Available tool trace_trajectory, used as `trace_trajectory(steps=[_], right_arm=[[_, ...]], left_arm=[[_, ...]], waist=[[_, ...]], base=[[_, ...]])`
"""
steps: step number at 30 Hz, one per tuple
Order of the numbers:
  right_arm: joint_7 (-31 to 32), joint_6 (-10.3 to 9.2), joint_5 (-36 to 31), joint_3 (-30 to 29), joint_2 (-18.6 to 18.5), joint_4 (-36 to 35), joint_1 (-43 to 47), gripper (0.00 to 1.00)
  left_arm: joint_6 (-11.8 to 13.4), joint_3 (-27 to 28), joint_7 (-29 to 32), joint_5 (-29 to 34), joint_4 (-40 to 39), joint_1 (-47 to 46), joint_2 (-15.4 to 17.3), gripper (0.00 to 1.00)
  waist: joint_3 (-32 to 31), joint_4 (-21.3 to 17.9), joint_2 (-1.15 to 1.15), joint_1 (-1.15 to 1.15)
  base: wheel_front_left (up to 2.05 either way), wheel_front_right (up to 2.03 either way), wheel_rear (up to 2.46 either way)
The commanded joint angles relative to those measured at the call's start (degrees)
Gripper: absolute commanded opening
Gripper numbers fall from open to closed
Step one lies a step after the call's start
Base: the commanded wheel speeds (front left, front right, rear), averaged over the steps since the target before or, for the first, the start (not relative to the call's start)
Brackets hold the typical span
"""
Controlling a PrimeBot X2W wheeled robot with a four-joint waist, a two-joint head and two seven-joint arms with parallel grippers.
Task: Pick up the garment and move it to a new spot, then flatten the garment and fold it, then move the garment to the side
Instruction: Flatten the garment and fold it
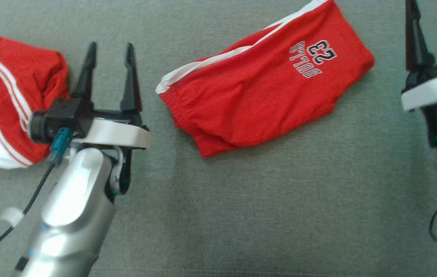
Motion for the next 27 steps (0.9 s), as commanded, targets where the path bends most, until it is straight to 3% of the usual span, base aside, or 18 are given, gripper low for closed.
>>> trace_trajectory(steps=[1, 10, 18, 27], right_arm=[[0.92, -0.28, -1.1, -0.67, 1.51, -4.51, 2.75, 1.0], [7.26, -0.28, -5.71, -7.37, 9.03, -19.84, 18.63, 1.0], [10.12, -0.28, -6.45, -8.3, 12.11, -26.45, 24.47, 1.0], [12.25, -0.28, -6.58, -8.66, 13.21, -28.65, 25.65, 1.0]], left_arm=[[0.71, 3.12, -0.5, 1.64, -3.35, 0.95, 2.38, 1.0], [1.65, 6.39, -0.46, 3.88, -5.76, 8.06, 6.12, 1.0], [2.55, 6.91, 1.35, 2.82, -5.94, 11.08, 7.3, 1.0], [3.09, 6.92, 2.77, 1.98, -6.91, 12.39, 7.86, 1.0]], waist=[[-0.99, -1.43, 0.0, 0.01], [-2.19, -4.46, 0.0, 0.01], [-2.21, -5.95, 0.0, 0.01], [-2.24, -6.19, 0.0, 0.01]], base=[[0.0, 0.0, 0.0], [0.0, 0.0, 0.0], [0.0, 0.0, 0.0], [0.0, 0.0, 0.0]])
